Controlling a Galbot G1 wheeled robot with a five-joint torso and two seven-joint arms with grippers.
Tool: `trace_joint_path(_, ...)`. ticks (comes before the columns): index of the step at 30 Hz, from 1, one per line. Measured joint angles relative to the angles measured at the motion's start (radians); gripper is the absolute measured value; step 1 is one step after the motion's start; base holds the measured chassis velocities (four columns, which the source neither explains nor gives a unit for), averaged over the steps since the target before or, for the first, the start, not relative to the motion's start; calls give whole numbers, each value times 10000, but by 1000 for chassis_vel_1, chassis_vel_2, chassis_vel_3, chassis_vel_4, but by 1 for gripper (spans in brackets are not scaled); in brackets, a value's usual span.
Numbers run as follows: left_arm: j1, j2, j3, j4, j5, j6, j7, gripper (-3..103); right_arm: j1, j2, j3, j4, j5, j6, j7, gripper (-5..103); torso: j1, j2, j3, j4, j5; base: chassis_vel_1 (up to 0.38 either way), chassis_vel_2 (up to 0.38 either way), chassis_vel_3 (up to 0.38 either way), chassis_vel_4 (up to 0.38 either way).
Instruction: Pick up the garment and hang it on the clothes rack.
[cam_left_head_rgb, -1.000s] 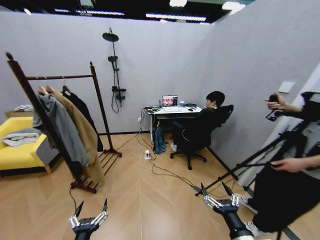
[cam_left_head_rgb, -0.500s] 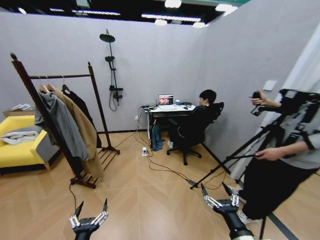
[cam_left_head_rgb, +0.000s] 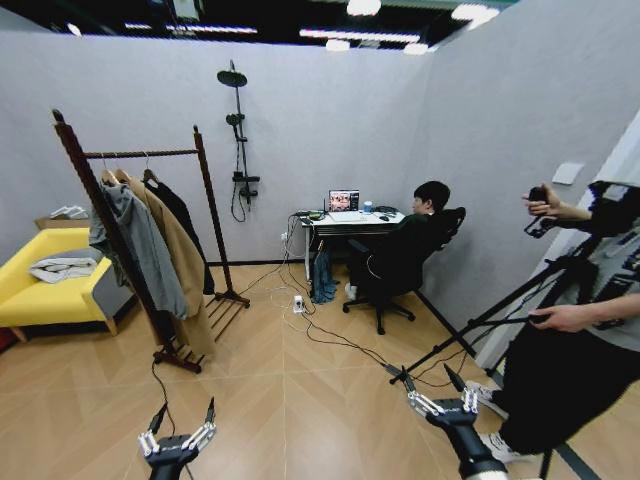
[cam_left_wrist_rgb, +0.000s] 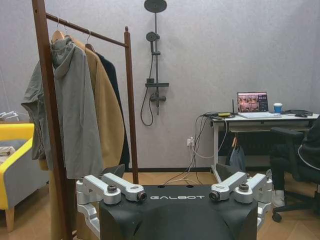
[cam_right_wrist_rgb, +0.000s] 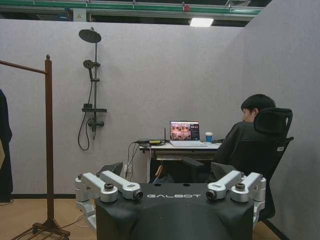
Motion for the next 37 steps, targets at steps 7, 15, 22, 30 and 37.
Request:
trace_joint_path(7, 0, 0, 0, 0, 0, 0, -2, 100, 0, 0, 0, 0, 0, 0, 0, 99, 0, 1, 0, 0, 0, 0, 0, 0, 0)
trace_joint_path(15, 0, 0, 0, 0, 0, 0, -3, 100, 0, 0, 0, 0, 0, 0, 0, 99, 1, 0, 0, 0, 0, 0, 0, 0, 0)
trace_joint_path(22, 0, 0, 0, 0, 0, 0, -3, 100, 0, -1, 0, 0, 0, 0, 0, 99, 1, 0, 0, 0, 0, 0, 0, 0, 0)
trace_joint_path(30, 0, 0, 0, 0, 0, 0, -3, 100, 0, 0, 0, 0, 0, 0, 0, 99, 1, 0, 0, 0, 0, 0, 0, 0, 0)
trace_joint_path(37, 0, 0, 0, 0, 0, 0, -3, 100, 0, 0, 0, 0, 0, 0, 0, 99, 1, 0, 0, 0, 0, 0, 0, 0, 0)
